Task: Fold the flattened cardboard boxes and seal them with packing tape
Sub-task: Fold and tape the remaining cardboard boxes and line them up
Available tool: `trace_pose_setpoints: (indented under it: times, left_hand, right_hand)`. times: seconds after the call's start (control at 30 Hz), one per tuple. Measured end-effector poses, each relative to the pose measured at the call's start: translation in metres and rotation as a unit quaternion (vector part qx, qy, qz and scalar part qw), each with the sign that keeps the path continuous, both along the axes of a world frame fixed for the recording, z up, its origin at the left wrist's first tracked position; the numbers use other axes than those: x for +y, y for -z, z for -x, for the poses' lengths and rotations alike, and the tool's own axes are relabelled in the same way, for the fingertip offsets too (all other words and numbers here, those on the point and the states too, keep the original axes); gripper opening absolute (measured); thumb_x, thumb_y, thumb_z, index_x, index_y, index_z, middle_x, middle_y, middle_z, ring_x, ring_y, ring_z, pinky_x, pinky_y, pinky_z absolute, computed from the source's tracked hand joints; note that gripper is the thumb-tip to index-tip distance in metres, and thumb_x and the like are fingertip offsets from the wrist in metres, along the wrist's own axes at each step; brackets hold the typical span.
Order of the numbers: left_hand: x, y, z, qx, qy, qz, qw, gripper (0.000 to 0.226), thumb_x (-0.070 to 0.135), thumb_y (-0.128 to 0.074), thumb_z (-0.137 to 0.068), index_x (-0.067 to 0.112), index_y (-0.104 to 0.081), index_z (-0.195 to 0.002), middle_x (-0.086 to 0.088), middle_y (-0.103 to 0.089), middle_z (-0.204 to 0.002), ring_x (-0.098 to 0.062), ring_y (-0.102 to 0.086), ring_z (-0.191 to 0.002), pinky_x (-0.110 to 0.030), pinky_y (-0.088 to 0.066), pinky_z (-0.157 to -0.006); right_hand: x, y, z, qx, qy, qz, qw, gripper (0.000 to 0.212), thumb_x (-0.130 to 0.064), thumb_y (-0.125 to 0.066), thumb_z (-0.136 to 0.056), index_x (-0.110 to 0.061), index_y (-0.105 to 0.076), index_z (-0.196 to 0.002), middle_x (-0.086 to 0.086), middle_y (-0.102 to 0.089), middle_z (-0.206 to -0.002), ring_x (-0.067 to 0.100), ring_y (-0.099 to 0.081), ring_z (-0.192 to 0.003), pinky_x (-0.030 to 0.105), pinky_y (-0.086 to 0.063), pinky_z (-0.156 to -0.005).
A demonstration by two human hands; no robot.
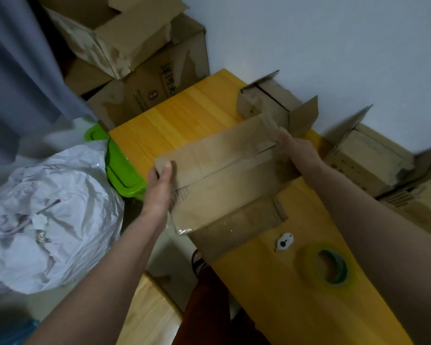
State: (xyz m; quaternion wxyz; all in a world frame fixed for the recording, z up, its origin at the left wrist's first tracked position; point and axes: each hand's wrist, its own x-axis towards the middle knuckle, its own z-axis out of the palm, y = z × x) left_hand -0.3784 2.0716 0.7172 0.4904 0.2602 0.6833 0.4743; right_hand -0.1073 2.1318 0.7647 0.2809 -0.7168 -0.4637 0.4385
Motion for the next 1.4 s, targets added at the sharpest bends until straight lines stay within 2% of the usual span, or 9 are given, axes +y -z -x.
trace_pose_setpoints:
  times: [0.1,0.27,0.4,0.57,0.7,0.83,0.97,1.13,1.4]
  left_hand:
    - [0.009,-0.035,0.012,0.009,-0.039,-0.09,0.995,0.057,0.069,-0.051,-0.076,0.028,-0.057,-0.115,0.001,-0.061,-0.117,-0.025,-0.057,-0.113,-0.047,-0.045,-0.101]
    - [0.002,-0.069,0.006,0.077,-0.072,-0.21,0.972,0.02,0.035,-0.057,-0.095,0.023,-0.049,-0.082,-0.007,-0.061,-0.125,-0.012,-0.055,-0.117,-0.019,-0.04,-0.092]
    - [-0.011,-0.042,0.006,0.132,-0.015,-0.16,0.978,0.018,0.009,-0.058,-0.095,0.009,-0.051,-0.112,-0.005,-0.043,-0.143,-0.01,-0.044,-0.123,0.001,-0.038,-0.079]
    - [-0.024,-0.002,0.014,0.172,0.134,0.001,0.976,0.07,-0.006,-0.058,-0.09,0.009,-0.023,-0.15,-0.01,-0.035,-0.152,-0.026,-0.038,-0.138,-0.04,-0.035,-0.111]
    - [-0.02,-0.003,0.009,0.235,0.186,0.099,0.949,0.083,0.017,-0.071,-0.086,0.012,-0.021,-0.152,-0.011,-0.042,-0.148,-0.031,-0.045,-0.131,-0.041,-0.04,-0.104]
    - [0.007,-0.008,0.003,0.222,0.144,0.105,0.959,0.077,0.027,-0.069,-0.088,0.009,-0.027,-0.15,-0.012,-0.04,-0.149,-0.033,-0.045,-0.131,-0.041,-0.042,-0.102]
    - [0.011,-0.008,0.002,0.241,0.174,0.098,0.95,0.041,0.015,-0.064,-0.089,0.005,-0.056,-0.128,-0.013,-0.059,-0.13,-0.032,-0.058,-0.112,-0.037,-0.049,-0.09]
    - [0.004,-0.02,0.01,0.244,0.132,-0.039,0.96,0.05,0.002,-0.066,-0.086,0.015,-0.05,-0.133,0.004,-0.053,-0.118,-0.017,-0.052,-0.101,-0.029,-0.044,-0.081]
    - [-0.008,-0.008,0.005,0.193,0.159,0.069,0.966,0.067,0.02,-0.073,-0.083,0.008,-0.039,-0.139,-0.009,-0.051,-0.135,-0.024,-0.05,-0.117,-0.029,-0.039,-0.085]
  right_hand:
    - [-0.015,-0.023,-0.002,0.106,0.086,-0.072,0.988,0.053,-0.063,-0.037,-0.093,-0.019,-0.065,-0.101,-0.003,-0.062,-0.103,0.018,-0.056,-0.1,0.036,-0.042,-0.091]
    - [-0.036,-0.031,-0.006,0.179,0.155,-0.166,0.957,0.049,-0.061,-0.043,-0.091,-0.018,-0.068,-0.091,0.001,-0.066,-0.088,0.02,-0.063,-0.087,0.04,-0.05,-0.087]
    - [-0.057,-0.011,-0.018,0.168,0.091,-0.1,0.977,0.066,-0.067,-0.056,-0.08,-0.011,-0.061,-0.114,0.007,-0.066,-0.109,0.023,-0.064,-0.101,0.04,-0.051,-0.091]
    - [-0.081,0.025,-0.025,0.051,0.017,0.03,0.998,0.032,-0.026,-0.063,-0.091,-0.006,-0.058,-0.116,0.01,-0.06,-0.11,0.021,-0.057,-0.095,0.036,-0.05,-0.085]
    - [-0.084,0.032,-0.025,-0.017,-0.026,0.132,0.991,0.025,-0.026,-0.061,-0.093,-0.004,-0.057,-0.106,0.013,-0.057,-0.111,0.029,-0.055,-0.104,0.043,-0.047,-0.096]
    - [-0.069,0.03,-0.016,-0.018,0.027,0.088,0.996,0.056,-0.032,-0.056,-0.095,-0.003,-0.039,-0.14,0.013,-0.043,-0.142,0.032,-0.046,-0.125,0.043,-0.042,-0.104]
    - [-0.063,0.034,-0.003,-0.024,0.04,0.089,0.995,0.047,-0.011,-0.048,-0.096,-0.007,-0.038,-0.141,0.014,-0.045,-0.139,0.032,-0.046,-0.123,0.041,-0.041,-0.098]
    - [-0.081,0.031,-0.01,-0.036,0.079,-0.058,0.995,0.045,0.009,-0.046,-0.09,-0.014,-0.047,-0.128,0.002,-0.053,-0.118,0.019,-0.051,-0.103,0.027,-0.045,-0.075]
    - [-0.108,0.052,-0.007,0.015,0.015,0.01,1.0,0.049,-0.024,-0.065,-0.09,-0.009,-0.042,-0.132,0.002,-0.049,-0.123,0.015,-0.05,-0.104,0.028,-0.042,-0.081]
